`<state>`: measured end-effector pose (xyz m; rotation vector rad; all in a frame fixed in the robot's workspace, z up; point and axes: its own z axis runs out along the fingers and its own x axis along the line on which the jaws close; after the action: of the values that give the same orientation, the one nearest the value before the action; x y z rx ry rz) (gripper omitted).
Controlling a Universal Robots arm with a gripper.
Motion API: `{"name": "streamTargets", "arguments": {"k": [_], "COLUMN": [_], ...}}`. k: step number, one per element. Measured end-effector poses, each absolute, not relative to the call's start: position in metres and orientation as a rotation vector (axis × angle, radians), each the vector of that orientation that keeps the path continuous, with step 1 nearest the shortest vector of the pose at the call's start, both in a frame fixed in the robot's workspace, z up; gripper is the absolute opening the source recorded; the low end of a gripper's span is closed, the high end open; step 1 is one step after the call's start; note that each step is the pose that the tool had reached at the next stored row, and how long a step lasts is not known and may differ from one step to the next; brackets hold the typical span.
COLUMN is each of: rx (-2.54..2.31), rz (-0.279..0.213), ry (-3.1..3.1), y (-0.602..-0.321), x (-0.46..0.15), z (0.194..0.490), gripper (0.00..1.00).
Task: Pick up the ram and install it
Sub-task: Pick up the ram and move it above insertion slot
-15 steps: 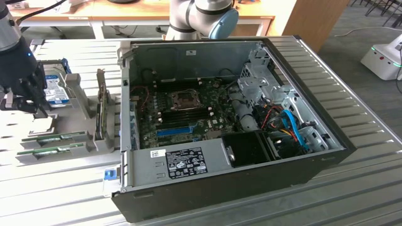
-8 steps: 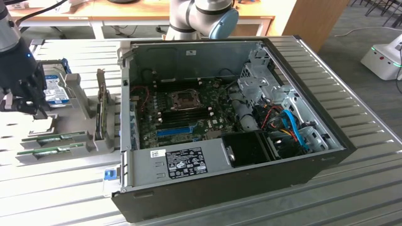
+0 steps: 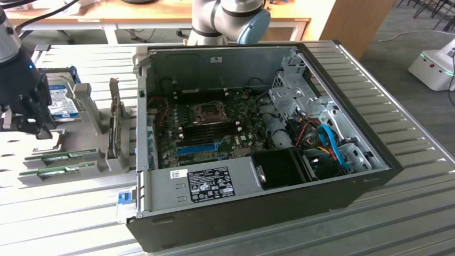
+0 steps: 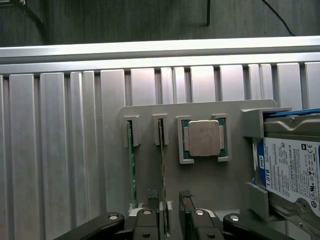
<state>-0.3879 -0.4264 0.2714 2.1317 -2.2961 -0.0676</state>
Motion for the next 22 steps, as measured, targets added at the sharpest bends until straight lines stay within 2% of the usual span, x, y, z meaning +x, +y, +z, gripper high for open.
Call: {"name": "streamTargets", "arguments": {"k": [13,22], "rx": [2.132,2.132], "rz": [-0.068,-0.068], "ry": [-2.296,-2.296], "y": [-0.443,-0.444], "x": [-0.388,-0.388], "z": [0.271,0.269], "gripper": [0.30,0.30]}}
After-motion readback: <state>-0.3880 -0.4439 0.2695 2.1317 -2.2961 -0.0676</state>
